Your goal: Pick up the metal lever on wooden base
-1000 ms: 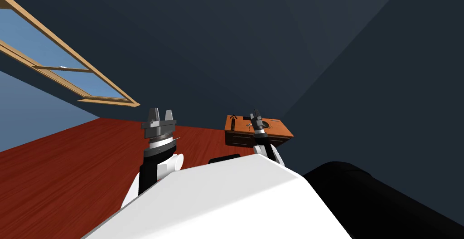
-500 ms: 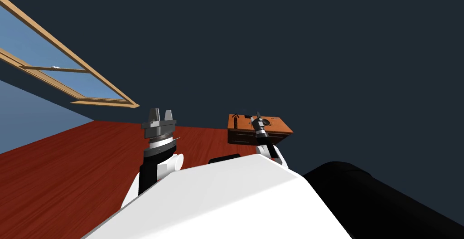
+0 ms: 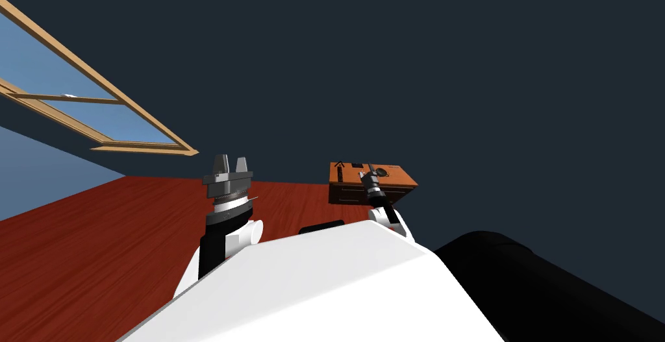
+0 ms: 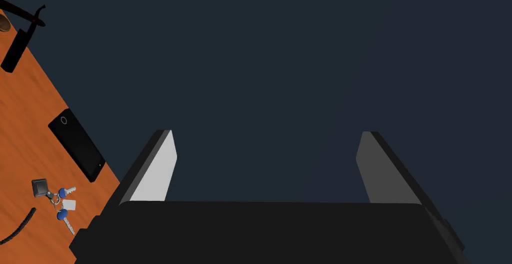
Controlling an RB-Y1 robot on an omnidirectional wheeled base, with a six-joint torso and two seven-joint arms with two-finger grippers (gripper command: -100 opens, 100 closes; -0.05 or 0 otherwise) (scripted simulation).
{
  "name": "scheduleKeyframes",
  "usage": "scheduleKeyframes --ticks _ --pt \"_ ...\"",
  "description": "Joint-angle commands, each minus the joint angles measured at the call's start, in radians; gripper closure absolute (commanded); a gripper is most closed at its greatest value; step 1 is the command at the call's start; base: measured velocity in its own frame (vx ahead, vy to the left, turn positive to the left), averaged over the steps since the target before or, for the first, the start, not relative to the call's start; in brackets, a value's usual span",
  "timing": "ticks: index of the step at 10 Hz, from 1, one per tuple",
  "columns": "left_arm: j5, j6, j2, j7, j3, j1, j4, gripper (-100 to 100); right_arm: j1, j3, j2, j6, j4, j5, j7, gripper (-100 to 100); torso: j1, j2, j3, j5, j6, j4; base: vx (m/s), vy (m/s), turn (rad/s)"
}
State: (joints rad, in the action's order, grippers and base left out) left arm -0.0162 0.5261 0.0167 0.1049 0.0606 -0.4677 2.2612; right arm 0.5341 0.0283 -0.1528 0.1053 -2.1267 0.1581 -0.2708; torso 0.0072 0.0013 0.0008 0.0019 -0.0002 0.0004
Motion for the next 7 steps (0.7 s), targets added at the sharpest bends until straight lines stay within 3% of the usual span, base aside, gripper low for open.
scheduleKeyframes --ticks 1,2,3,4,6,7 --pt "0.0 0.0 0.0 0.0 0.0 0.0 0.0 0 -0.007 0.018 -0.007 -0.042 0.036 0.039 -0.05 -100 0.0 0.0 0.0 0.0 0.0 0.0 -0.025 0.098 -0.053" --pt "0.0 0.0 0.0 0.0 0.0 0.0 0.0 0 -0.007 0.018 -0.007 -0.042 0.036 0.039 -0.054 -100 -0.001 0.0 0.0 0.0 0.0 0.0 -0.009 0.084 -0.042" --pt "0.0 0.0 0.0 0.0 0.0 0.0 0.0 0 -0.007 0.032 -0.009 -0.086 0.056 0.073 -0.096 -100 -0.001 -0.001 -0.001 0.0 0.0 0.0 -0.005 0.116 -0.067" --pt "0.0 0.0 0.0 0.0 0.0 0.0 0.0 0 -0.007 0.032 -0.009 -0.086 0.056 0.073 -0.096 -100 0.0 -0.002 -0.001 0.0 0.0 0.0 -0.012 0.098 -0.046" --pt "0.0 0.0 0.0 0.0 0.0 0.0 0.0 0 -0.007 0.06 -0.014 -0.164 0.1 0.138 -0.165 -100 0.001 -0.001 -0.001 0.0 0.0 0.0 -0.014 0.148 -0.087" --pt "0.0 0.0 0.0 0.0 0.0 0.0 0.0 0 -0.007 0.06 -0.014 -0.18 0.1 0.138 -0.182 -100 0.004 -0.001 -0.001 0.001 0.0 0.0 -0.007 0.128 -0.04"
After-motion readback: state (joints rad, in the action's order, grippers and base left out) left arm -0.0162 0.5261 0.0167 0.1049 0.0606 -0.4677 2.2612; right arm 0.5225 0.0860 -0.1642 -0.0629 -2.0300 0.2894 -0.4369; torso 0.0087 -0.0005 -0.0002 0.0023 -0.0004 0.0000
